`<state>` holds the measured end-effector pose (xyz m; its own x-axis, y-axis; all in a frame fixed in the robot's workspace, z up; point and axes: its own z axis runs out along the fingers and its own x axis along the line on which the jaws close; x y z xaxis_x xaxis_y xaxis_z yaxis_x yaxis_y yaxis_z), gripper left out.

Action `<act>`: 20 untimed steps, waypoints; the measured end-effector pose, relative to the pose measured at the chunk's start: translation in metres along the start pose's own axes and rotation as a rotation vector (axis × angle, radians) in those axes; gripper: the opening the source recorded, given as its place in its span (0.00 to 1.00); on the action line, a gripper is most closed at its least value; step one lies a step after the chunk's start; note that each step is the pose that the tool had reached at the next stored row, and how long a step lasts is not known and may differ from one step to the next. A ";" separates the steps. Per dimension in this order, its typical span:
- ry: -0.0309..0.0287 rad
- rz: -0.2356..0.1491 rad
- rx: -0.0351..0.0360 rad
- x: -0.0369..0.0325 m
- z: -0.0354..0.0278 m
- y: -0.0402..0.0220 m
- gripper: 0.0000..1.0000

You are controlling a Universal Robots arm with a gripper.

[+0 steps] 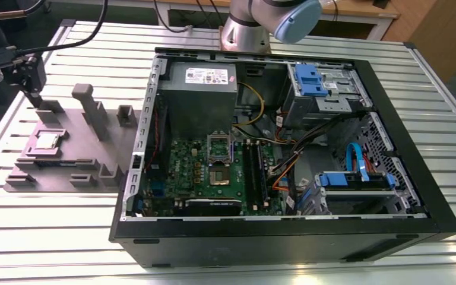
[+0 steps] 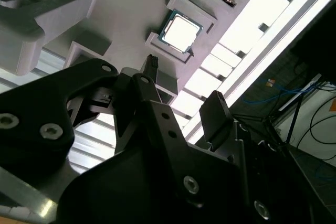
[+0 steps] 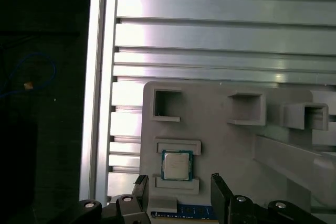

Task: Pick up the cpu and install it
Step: 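Pick up the cpu and move it towards the insertion slot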

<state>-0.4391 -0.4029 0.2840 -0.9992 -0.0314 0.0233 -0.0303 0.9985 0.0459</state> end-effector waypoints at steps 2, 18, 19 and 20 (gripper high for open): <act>0.0010 -0.020 0.0004 0.0000 0.0014 -0.0001 0.59; 0.0027 -0.052 0.0009 -0.0005 0.0266 -0.0046 0.59; 0.0025 -0.046 0.0007 -0.0005 0.0282 -0.0053 0.59; 0.0021 -0.040 0.0006 -0.0005 0.0296 -0.0059 0.59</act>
<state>-0.4392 -0.4074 0.2541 -0.9972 -0.0711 0.0236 -0.0699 0.9965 0.0463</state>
